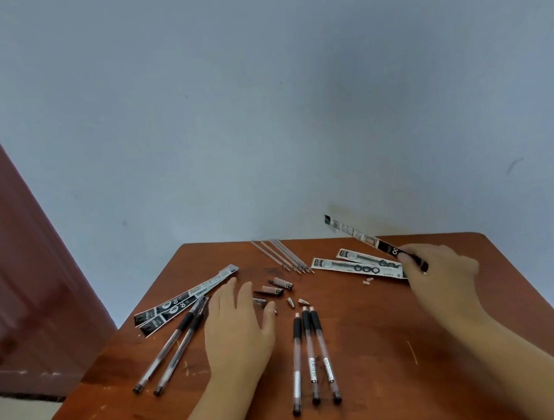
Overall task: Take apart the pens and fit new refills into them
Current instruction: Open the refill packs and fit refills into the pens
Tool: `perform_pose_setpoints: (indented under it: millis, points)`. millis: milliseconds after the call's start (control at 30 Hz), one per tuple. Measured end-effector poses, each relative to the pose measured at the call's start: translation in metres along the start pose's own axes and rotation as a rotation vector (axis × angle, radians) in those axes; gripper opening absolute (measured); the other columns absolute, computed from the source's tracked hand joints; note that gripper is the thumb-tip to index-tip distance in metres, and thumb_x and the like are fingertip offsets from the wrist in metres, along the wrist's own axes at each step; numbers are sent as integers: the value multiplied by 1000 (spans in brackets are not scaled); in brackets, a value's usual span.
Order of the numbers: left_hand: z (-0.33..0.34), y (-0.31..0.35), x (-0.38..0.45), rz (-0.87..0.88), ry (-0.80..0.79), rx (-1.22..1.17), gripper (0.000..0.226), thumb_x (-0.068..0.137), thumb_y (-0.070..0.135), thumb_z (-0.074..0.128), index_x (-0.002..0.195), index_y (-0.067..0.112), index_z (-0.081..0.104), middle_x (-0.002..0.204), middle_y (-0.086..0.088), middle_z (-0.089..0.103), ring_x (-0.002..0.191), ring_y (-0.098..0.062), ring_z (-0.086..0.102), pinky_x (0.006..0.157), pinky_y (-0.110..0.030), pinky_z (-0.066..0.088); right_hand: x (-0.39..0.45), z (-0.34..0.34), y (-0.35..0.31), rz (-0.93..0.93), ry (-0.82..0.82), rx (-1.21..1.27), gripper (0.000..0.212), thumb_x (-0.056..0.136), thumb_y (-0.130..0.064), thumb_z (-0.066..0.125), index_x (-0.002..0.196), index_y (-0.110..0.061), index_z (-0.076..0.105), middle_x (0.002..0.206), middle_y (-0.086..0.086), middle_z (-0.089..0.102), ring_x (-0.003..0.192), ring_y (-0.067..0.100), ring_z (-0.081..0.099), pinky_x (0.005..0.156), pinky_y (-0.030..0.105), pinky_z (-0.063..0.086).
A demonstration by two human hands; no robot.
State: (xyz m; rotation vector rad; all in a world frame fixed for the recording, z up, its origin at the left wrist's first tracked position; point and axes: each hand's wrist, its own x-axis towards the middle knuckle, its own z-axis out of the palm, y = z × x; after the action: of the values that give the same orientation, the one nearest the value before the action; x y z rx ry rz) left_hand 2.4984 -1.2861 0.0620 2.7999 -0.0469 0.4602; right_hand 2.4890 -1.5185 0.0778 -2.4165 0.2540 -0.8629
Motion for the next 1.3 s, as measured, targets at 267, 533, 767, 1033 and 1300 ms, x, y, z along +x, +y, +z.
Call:
perform_pose_setpoints:
  millis: [267, 533, 767, 1033, 1300]
  points:
    - [-8, 66, -4, -147, -129, -1181, 30, 90, 17, 52, 120, 12, 49, 96, 1, 65, 87, -10, 62, 85, -26, 49, -37, -11, -30, 144, -349, 636, 22, 82, -8, 60, 69, -25, 61, 72, -11, 63, 68, 0, 55, 58, 9, 39]
    - [-19, 79, 9, -117, -145, -1525, 15, 85, 0, 54, 88, 14, 49, 53, 5, 66, 50, -6, 61, 62, -26, 52, -34, -19, -19, -25, -356, 536, 19, 83, -13, 58, 78, -31, 61, 77, -17, 61, 66, -4, 59, 59, 7, 45]
    - [-37, 81, 12, 262, -423, -889, 13, 76, 15, 70, 78, 23, 61, 71, 10, 72, 68, -2, 66, 72, -19, 47, -23, -41, -11, 11, -166, 736, 26, 83, -10, 56, 85, -36, 56, 84, -15, 63, 70, -3, 57, 61, 7, 46]
    - [-19, 81, 8, 429, -409, -685, 19, 83, 10, 63, 80, 28, 68, 76, 20, 63, 70, 11, 58, 65, -5, 44, -24, -34, -4, -21, -306, 691, 41, 79, 3, 58, 78, -38, 61, 71, -9, 64, 64, 5, 58, 56, 17, 47]
    - [3, 67, 5, 601, -223, -466, 27, 81, 24, 65, 108, 21, 65, 104, 7, 61, 94, -1, 49, 86, -12, 37, -22, -23, 4, -94, -438, 458, 29, 85, 1, 51, 87, -21, 69, 83, -21, 59, 81, -17, 52, 67, 1, 39]
